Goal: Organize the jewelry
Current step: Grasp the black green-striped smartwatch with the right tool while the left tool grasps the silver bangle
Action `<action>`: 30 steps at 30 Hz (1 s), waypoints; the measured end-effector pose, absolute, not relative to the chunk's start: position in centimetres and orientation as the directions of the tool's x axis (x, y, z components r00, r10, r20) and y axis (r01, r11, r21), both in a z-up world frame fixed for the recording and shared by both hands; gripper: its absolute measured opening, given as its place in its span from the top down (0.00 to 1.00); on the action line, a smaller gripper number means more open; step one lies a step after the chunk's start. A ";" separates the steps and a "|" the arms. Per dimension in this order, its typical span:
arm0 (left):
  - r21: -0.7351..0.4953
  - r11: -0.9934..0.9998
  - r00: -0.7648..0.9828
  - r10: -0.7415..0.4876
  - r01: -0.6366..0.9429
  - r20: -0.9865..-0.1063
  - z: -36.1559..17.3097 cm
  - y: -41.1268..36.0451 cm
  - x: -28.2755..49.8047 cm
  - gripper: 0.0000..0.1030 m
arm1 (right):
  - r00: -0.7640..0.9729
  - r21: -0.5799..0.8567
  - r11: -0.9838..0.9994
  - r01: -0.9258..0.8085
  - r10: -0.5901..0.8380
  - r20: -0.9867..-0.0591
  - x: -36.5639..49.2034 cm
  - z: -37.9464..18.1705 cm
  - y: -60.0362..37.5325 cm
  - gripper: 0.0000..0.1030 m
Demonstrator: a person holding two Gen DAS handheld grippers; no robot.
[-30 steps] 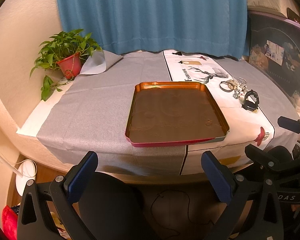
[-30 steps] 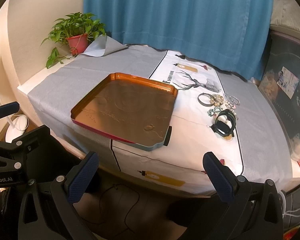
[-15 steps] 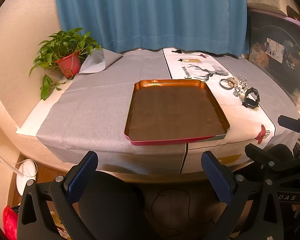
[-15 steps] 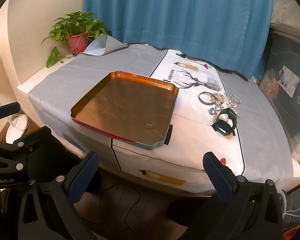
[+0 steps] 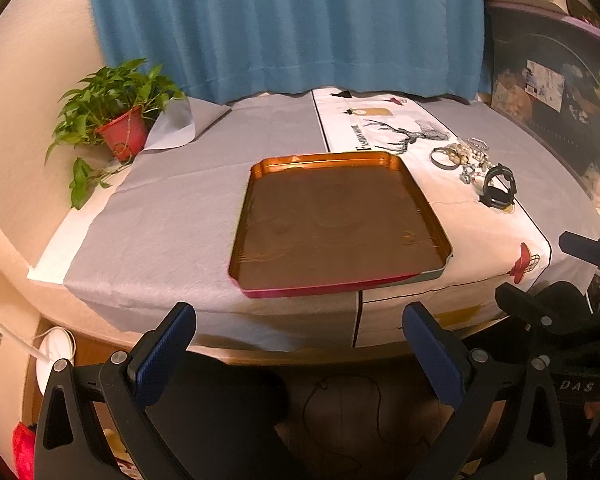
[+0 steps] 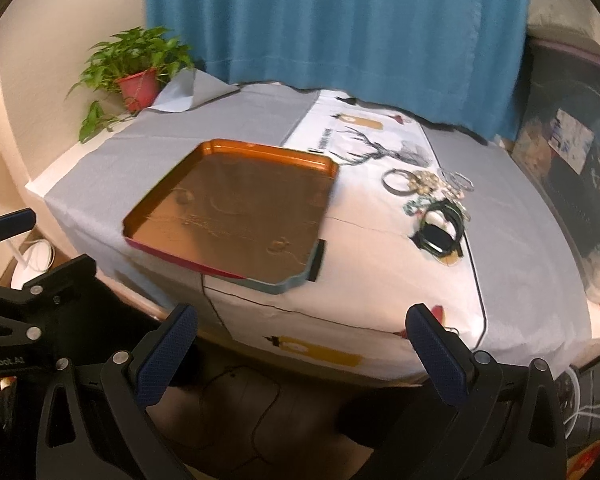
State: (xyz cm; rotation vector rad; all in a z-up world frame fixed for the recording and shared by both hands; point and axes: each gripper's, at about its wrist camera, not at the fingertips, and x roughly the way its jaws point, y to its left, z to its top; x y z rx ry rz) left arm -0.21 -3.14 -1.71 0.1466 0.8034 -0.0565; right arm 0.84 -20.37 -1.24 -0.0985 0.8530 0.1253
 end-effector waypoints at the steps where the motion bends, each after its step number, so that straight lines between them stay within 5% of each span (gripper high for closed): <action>1: 0.113 0.987 0.689 0.005 0.112 -0.725 -1.7 -3.5 0.3 0.00 | 0.648 -0.032 0.990 -0.138 0.066 -0.759 0.8 -1.6 -20.8 0.00; 30: 0.216 0.931 0.584 0.004 0.294 -0.812 -4.3 -14.6 11.5 0.00 | 0.591 0.099 0.983 0.154 -0.011 -0.807 13.9 -10.1 -34.5 0.00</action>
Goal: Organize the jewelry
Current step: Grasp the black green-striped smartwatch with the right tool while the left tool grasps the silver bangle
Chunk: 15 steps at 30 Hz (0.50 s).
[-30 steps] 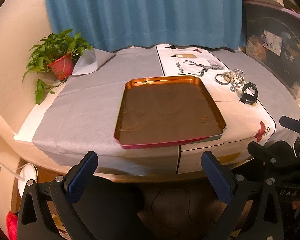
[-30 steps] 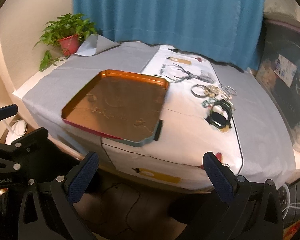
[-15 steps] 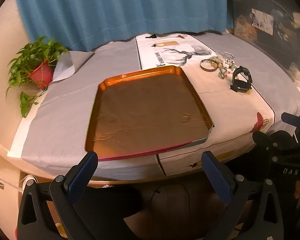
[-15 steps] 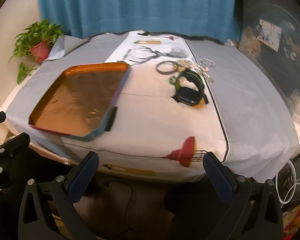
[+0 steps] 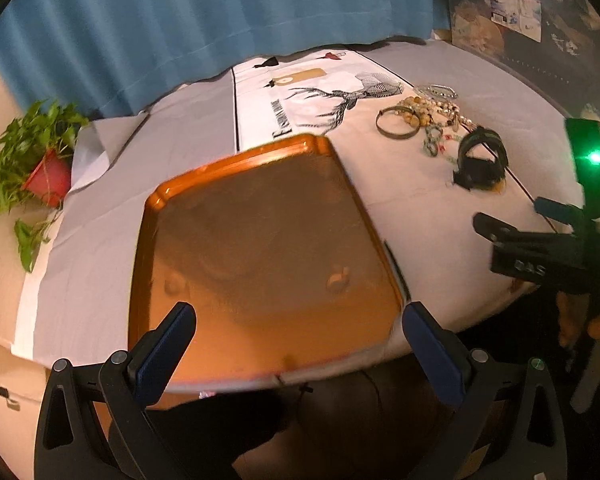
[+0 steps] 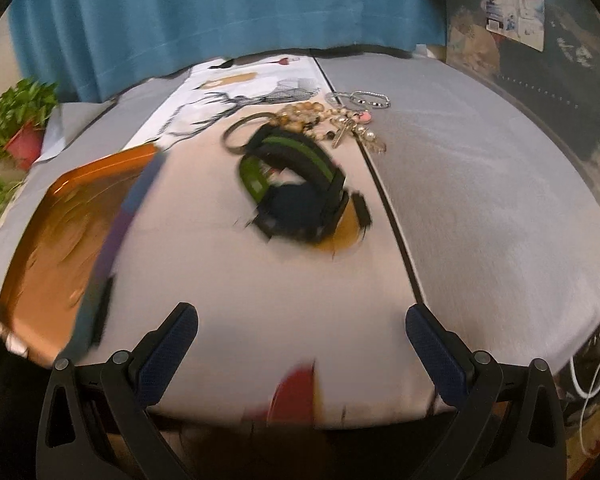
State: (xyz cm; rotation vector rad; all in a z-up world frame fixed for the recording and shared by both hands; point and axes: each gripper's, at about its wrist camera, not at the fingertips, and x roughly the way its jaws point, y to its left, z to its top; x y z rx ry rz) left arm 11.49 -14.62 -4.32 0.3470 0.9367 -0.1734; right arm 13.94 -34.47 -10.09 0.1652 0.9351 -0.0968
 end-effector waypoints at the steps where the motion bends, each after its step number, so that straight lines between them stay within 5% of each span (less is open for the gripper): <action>1: 0.219 0.930 0.582 0.007 0.295 -0.813 -4.2 -15.0 12.3 0.00 | 0.597 0.102 0.982 0.159 -0.013 -0.802 15.1 -10.2 -34.6 0.00; 15: 0.140 0.896 0.508 -0.106 0.422 -0.855 -5.0 -24.1 25.8 0.00 | 0.642 0.013 0.950 0.311 -0.200 -0.741 17.8 -10.4 -39.2 0.03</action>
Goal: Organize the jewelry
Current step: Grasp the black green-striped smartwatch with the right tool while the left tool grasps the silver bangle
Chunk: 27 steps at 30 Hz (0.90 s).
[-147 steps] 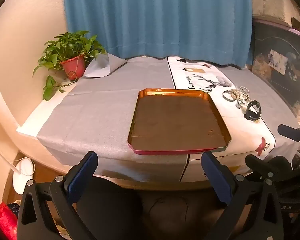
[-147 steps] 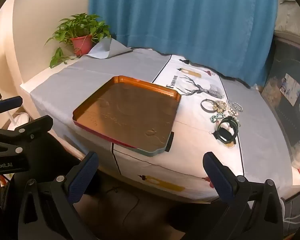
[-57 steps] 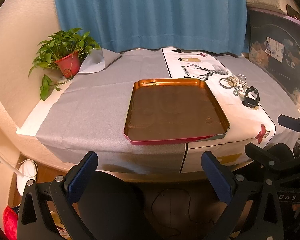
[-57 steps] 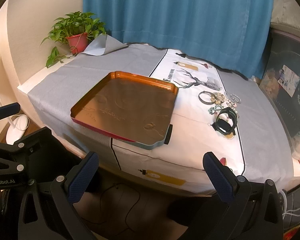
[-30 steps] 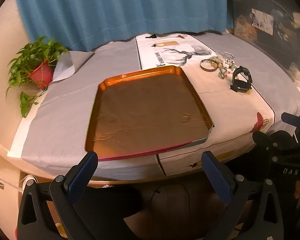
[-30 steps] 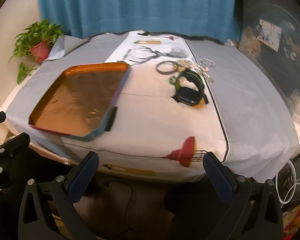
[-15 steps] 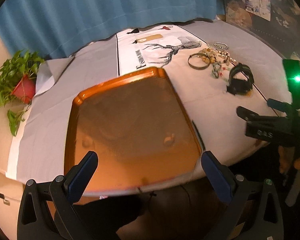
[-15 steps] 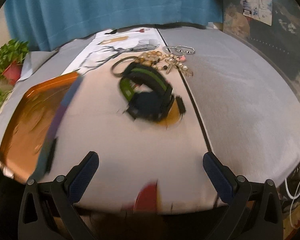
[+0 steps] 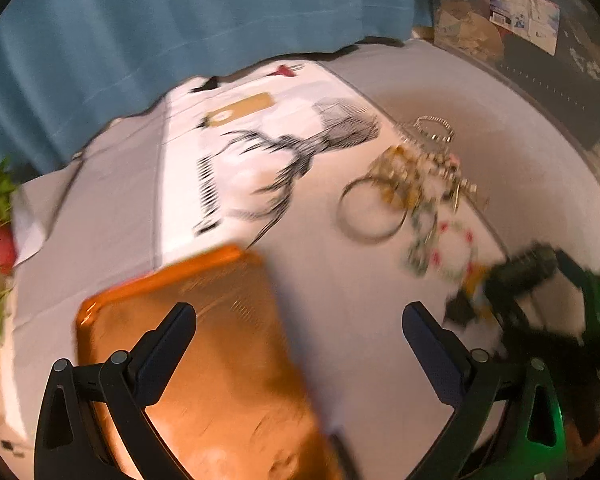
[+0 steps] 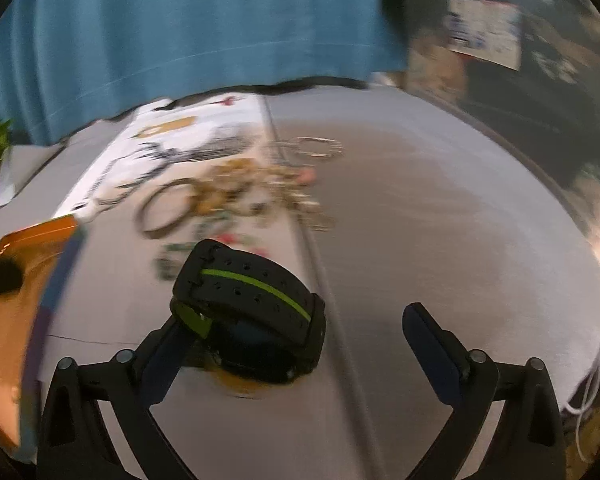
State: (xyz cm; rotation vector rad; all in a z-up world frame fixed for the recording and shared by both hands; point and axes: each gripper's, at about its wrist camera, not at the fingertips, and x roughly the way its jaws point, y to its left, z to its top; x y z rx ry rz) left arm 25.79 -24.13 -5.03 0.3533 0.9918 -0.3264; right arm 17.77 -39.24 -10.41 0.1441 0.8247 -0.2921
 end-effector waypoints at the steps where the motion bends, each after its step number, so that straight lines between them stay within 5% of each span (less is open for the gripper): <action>1: 0.125 0.892 0.495 -0.120 0.434 -0.860 -5.4 -24.7 26.5 0.00 | 0.637 0.016 0.944 0.329 -0.209 -0.742 17.5 -10.4 -40.3 0.03; 27: 0.019 0.872 0.354 -0.178 0.489 -0.918 -10.0 -29.7 34.2 0.03 | 0.607 -0.009 0.934 0.356 -0.239 -0.758 17.4 -11.3 -42.8 0.02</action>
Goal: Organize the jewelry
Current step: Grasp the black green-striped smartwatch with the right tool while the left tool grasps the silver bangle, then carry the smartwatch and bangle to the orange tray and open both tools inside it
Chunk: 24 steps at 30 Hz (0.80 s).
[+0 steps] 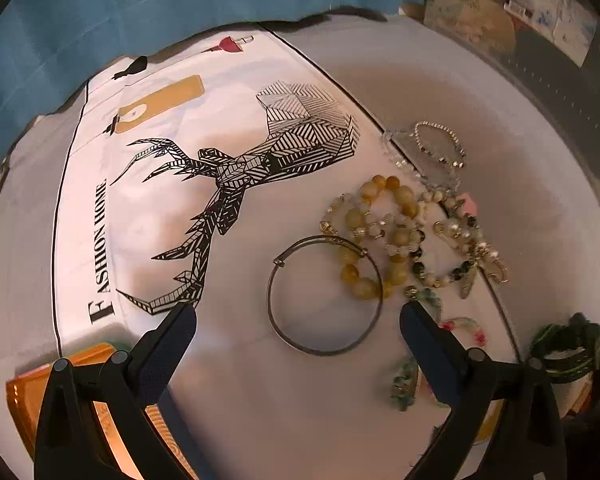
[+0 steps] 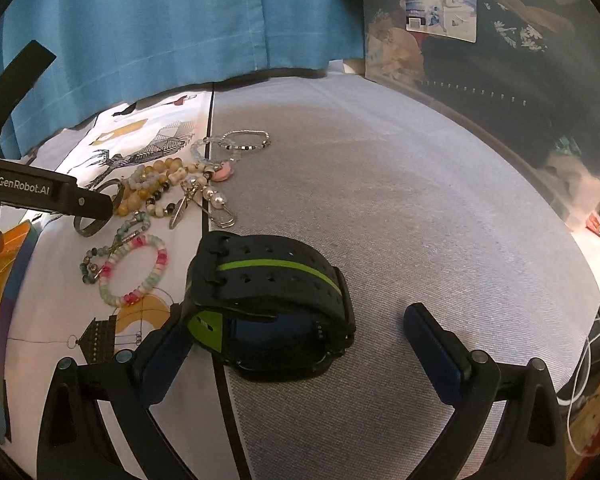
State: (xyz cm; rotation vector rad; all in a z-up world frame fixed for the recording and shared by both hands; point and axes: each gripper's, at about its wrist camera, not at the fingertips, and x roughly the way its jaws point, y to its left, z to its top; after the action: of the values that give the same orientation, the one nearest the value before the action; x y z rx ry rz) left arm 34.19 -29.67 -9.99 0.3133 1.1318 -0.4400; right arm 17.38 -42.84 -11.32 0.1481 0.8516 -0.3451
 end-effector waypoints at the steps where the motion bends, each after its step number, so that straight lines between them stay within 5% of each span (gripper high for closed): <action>1: 0.021 0.872 0.336 -0.167 0.489 -0.927 -10.5 -29.8 34.5 0.03 | 0.608 -0.012 0.936 0.353 -0.239 -0.757 17.4 -11.3 -42.7 0.02; 4: -0.001 0.879 0.308 -0.168 0.477 -0.937 -11.1 -29.8 35.0 0.09 | 0.617 -0.011 0.942 0.336 -0.230 -0.753 17.4 -11.2 -42.4 0.06; 6: -0.008 0.888 0.326 -0.178 0.460 -0.928 -10.3 -29.6 35.0 0.45 | 0.642 -0.009 0.947 0.322 -0.226 -0.732 17.1 -10.7 -42.2 0.47; 24: -0.084 0.895 0.510 -0.325 0.439 -0.796 0.5 -18.8 21.3 0.47 | 0.702 0.086 0.946 0.312 -0.169 -0.692 11.8 -4.4 -40.8 0.48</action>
State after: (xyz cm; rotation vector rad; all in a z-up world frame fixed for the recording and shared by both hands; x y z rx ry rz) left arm 21.34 -18.85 0.50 0.1340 0.9277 -0.4614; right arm 11.84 -40.84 -4.45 0.2033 0.7475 -0.2696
